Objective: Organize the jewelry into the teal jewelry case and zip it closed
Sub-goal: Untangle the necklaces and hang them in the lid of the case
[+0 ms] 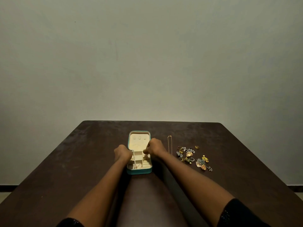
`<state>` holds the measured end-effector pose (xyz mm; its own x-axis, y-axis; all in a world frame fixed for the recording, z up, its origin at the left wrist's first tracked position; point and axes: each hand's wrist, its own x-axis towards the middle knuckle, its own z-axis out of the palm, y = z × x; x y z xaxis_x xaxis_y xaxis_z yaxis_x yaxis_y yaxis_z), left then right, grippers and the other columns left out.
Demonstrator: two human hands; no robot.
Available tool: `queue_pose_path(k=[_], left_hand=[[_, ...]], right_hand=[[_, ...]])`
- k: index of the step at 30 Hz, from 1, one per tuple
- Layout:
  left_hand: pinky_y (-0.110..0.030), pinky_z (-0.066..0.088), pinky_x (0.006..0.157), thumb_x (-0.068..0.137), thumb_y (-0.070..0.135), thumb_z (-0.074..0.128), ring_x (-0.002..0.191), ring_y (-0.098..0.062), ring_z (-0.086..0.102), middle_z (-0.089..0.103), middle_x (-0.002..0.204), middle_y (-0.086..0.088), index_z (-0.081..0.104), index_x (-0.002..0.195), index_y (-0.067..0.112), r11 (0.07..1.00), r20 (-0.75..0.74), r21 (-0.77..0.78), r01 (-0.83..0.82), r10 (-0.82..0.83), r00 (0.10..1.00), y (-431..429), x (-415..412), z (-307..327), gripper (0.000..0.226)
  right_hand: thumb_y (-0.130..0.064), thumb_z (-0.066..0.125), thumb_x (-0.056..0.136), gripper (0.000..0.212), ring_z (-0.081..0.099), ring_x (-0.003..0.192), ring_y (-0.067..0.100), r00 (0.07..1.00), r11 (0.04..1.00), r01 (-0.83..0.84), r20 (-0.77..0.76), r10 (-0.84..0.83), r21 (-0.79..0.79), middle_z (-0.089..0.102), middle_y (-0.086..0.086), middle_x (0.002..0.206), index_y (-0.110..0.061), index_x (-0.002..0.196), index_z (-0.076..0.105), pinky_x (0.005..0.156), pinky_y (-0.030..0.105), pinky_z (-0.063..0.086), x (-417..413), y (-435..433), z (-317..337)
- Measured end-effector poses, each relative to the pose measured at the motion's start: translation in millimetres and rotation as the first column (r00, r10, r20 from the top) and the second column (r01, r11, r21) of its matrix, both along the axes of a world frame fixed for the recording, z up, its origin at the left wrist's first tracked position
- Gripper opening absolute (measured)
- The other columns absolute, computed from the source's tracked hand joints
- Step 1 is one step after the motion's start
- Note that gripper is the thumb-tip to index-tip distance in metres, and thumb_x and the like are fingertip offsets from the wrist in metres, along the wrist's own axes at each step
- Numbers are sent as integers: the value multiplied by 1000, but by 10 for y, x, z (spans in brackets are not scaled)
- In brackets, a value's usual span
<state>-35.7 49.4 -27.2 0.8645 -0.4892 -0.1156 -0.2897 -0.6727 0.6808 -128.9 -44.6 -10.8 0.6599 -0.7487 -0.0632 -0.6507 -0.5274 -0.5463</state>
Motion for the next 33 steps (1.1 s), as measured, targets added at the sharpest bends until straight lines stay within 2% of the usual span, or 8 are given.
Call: queue_pose_path(k=[4, 7, 10, 14, 23, 27, 30, 33], left_hand=[[-36, 52, 82, 89, 8, 54, 107, -30, 61, 62, 122, -15, 61, 121, 8, 985, 81, -175, 8, 7, 997, -56, -45, 128, 33], [-33, 50, 86, 93, 20, 55, 104, -26, 63, 68, 112, -11, 67, 112, 10, 937, 103, -268, 224, -203, 974, -105, -109, 244, 25], [-24, 51, 70, 98, 29, 46, 93, -25, 66, 69, 97, -14, 68, 106, 8, 814, -114, -475, 335, -434, 894, -128, -242, 343, 31], [-10, 47, 49, 97, 21, 49, 65, -16, 58, 61, 75, -9, 64, 99, 6, 702, -268, -681, 209, -504, 821, -146, -383, 490, 21], [-24, 45, 65, 90, 8, 59, 63, -15, 50, 56, 69, -5, 63, 81, 9, 662, -219, -727, 182, -474, 853, -182, -379, 671, 11], [-21, 42, 65, 91, 11, 57, 69, -15, 52, 58, 74, -6, 64, 84, 10, 672, -185, -705, 227, -483, 856, -185, -407, 703, 10], [-24, 41, 78, 89, 11, 61, 88, -13, 56, 60, 95, -1, 59, 106, 13, 688, -162, -683, 244, -468, 869, -227, -452, 729, 17], [-24, 47, 70, 91, 16, 59, 80, -16, 58, 61, 91, -8, 61, 94, 9, 672, -205, -716, 189, -461, 863, -259, -530, 826, 9]], right_hand=[[-10, 65, 82, 10, 54, 59, 10, 984, 976, -40, 176, 2, 213, 65, 9, 78, -6, 73, 65, 49, 18, 39, -135, -71, 289], [-6, 59, 84, 24, 42, 49, 9, 950, 928, -77, 311, -43, 364, 60, 5, 66, -15, 64, 49, 42, 16, 25, -213, -82, 475], [-8, 57, 85, 22, 44, 53, 11, 936, 922, -88, 348, -53, 376, 54, 3, 64, -16, 67, 49, 48, 18, 28, -263, -80, 665], [-8, 54, 86, 13, 47, 59, 10, 923, 925, -95, 381, -57, 368, 57, 3, 69, -13, 74, 56, 57, 23, 32, -354, -96, 894], [-7, 50, 86, 16, 46, 57, 10, 872, 923, -88, 476, -111, 376, 58, 3, 70, -11, 74, 60, 53, 22, 27, -514, -233, 1225], [-12, 51, 87, 13, 48, 63, 10, 873, 937, -94, 481, -85, 336, 60, 1, 74, -14, 78, 61, 59, 24, 33, -576, -257, 1317], [-13, 54, 88, 12, 49, 64, 10, 877, 947, -115, 478, -45, 299, 61, 1, 74, -15, 81, 64, 61, 24, 34, -617, -263, 1353], [-11, 58, 87, 10, 51, 63, 10, 893, 953, -125, 450, -13, 275, 63, 1, 73, -10, 90, 68, 60, 24, 34, -638, -252, 1352]])
